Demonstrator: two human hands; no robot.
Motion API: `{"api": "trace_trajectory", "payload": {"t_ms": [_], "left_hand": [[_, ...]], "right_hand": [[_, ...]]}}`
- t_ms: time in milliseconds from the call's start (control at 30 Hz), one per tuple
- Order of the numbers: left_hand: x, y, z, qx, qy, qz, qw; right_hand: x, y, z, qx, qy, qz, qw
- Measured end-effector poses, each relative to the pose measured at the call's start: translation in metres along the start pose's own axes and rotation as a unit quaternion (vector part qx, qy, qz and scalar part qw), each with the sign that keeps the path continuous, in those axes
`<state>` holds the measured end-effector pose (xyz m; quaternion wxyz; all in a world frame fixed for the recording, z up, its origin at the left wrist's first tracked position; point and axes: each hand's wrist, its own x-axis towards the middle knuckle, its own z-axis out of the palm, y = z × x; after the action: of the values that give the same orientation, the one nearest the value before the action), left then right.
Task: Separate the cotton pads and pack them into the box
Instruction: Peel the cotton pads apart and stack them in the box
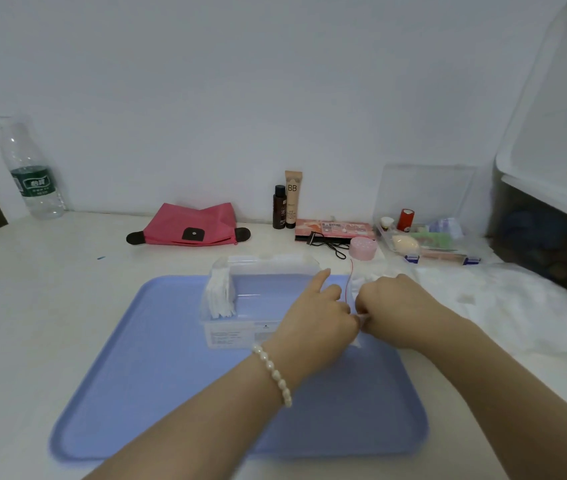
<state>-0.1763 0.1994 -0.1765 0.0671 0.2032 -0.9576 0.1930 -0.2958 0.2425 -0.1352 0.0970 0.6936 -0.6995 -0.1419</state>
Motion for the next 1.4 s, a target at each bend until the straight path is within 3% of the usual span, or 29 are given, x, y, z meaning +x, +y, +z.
{"api": "trace_trajectory", "payload": {"t_ms": [133, 200, 267, 300, 333, 400, 467, 500, 567, 633, 733, 800, 1133, 1267, 1400], "left_hand": [[0.001, 0.002, 0.011, 0.048, 0.082, -0.002, 0.995], [0.001, 0.002, 0.012, -0.006, 0.113, -0.014, 0.993], [-0.002, 0.002, 0.013, -0.154, 0.140, -0.072, 0.975], [-0.005, 0.000, 0.008, -0.280, 0.152, -0.131, 0.939], [-0.007, -0.002, -0.001, -0.412, 0.156, -0.205, 0.874], [-0.008, -0.011, -0.013, -0.560, 0.194, -0.329, 0.736], [-0.010, -0.023, -0.019, -0.673, 0.205, -0.387, 0.595], [-0.011, -0.028, -0.022, -0.712, 0.201, -0.397, 0.542], [-0.014, -0.034, -0.024, -0.751, 0.198, -0.402, 0.484], [-0.017, -0.036, -0.025, -0.778, 0.206, -0.392, 0.445], [-0.016, -0.033, -0.025, -0.811, 0.214, -0.387, 0.384], [-0.015, -0.032, -0.026, -0.824, 0.206, -0.383, 0.363], [-0.017, -0.031, -0.029, -0.872, 0.174, -0.344, 0.303], [-0.019, -0.031, -0.030, -0.883, 0.168, -0.337, 0.282], [-0.021, -0.033, -0.029, -0.883, 0.155, -0.331, 0.294]], "right_hand": [[0.003, 0.002, 0.000, 0.095, -0.020, 0.021, 0.995], [0.000, 0.007, -0.006, 0.176, -0.017, 0.043, 0.983], [-0.002, 0.014, -0.011, 0.298, 0.045, 0.069, 0.951], [-0.004, 0.016, -0.014, 0.360, 0.098, 0.085, 0.924], [-0.004, 0.017, -0.014, 0.412, 0.162, 0.103, 0.891], [-0.004, 0.014, -0.015, 0.515, 0.270, 0.129, 0.804], [-0.004, 0.007, -0.017, 0.639, 0.311, 0.135, 0.691], [-0.003, 0.004, -0.018, 0.704, 0.297, 0.131, 0.631], [-0.003, -0.004, -0.020, 0.812, 0.231, 0.106, 0.525], [0.000, -0.012, -0.019, 0.864, 0.172, 0.088, 0.465], [0.002, -0.026, -0.017, 0.870, 0.130, 0.104, 0.465], [0.003, -0.033, -0.017, 0.871, 0.122, 0.120, 0.460], [0.004, -0.048, -0.017, 0.884, 0.119, 0.203, 0.403], [0.006, -0.050, -0.016, 0.882, 0.125, 0.210, 0.402], [0.009, -0.050, -0.012, 0.876, 0.135, 0.206, 0.414]]}}
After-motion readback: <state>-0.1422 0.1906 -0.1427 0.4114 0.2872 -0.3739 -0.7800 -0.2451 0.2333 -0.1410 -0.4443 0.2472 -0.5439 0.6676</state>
